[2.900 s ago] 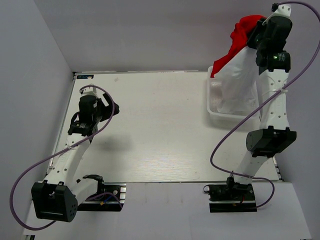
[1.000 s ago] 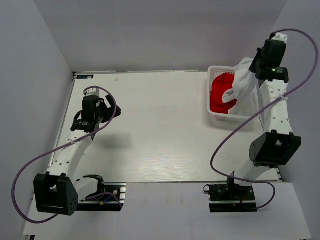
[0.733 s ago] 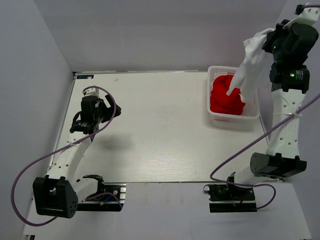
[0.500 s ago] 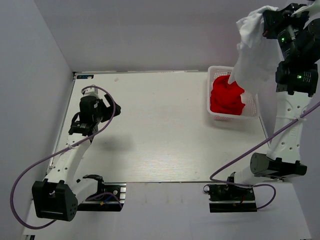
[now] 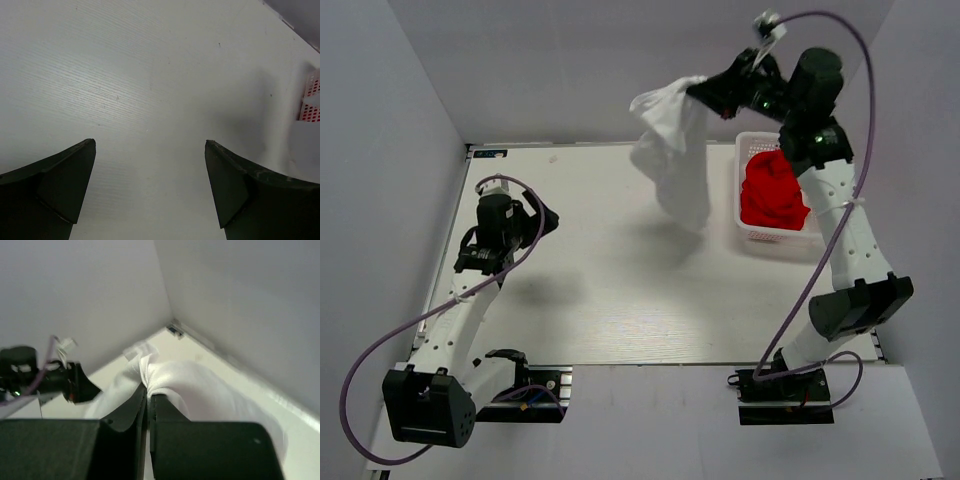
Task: Fold and stack the t-shirts
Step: Move the tshirt to the center of the board
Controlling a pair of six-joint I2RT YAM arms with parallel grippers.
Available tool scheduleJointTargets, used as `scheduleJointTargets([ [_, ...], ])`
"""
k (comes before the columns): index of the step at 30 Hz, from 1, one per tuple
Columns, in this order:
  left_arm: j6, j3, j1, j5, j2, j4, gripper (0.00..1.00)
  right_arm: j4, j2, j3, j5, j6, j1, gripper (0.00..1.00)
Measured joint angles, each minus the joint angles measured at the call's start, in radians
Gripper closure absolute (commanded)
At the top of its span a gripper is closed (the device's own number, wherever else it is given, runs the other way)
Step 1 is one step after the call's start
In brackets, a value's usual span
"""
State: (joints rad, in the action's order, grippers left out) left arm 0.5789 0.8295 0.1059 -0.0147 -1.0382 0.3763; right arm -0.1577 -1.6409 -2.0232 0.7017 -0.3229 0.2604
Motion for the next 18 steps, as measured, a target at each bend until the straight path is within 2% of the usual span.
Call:
scheduleJointTargets([
  [1,0.010,0.000,0.000,-0.003,0.006,0.007,0.00,0.014,0.020,0.063,-0.018,0.016,0.012,0.98],
  [3,0.031,0.000,0.000,-0.009,0.023,0.021,0.00,0.059,0.094,0.291,-0.062,0.034,0.023,0.87],
  [6,0.052,0.000,0.000,-0.019,0.046,0.027,0.00,0.086,0.216,0.643,-0.200,0.053,0.014,0.55],
  [7,0.059,0.000,0.000,-0.022,0.050,0.029,0.00,0.091,0.243,0.731,-0.245,0.056,0.013,0.20],
  [8,0.066,0.000,0.000,-0.024,0.050,0.032,0.00,0.084,0.264,0.811,-0.310,0.059,0.010,0.10],
  [10,0.076,0.000,0.000,-0.024,0.043,0.034,0.00,0.051,0.273,0.907,-0.429,0.066,0.007,0.10],
  [13,0.083,0.000,0.000,-0.019,0.002,0.029,0.00,0.004,0.258,0.958,-0.548,0.061,0.005,0.10],
  [18,0.074,0.013,0.010,0.016,-0.151,0.006,0.00,-0.011,0.238,0.967,-0.586,0.066,0.034,0.10],
])
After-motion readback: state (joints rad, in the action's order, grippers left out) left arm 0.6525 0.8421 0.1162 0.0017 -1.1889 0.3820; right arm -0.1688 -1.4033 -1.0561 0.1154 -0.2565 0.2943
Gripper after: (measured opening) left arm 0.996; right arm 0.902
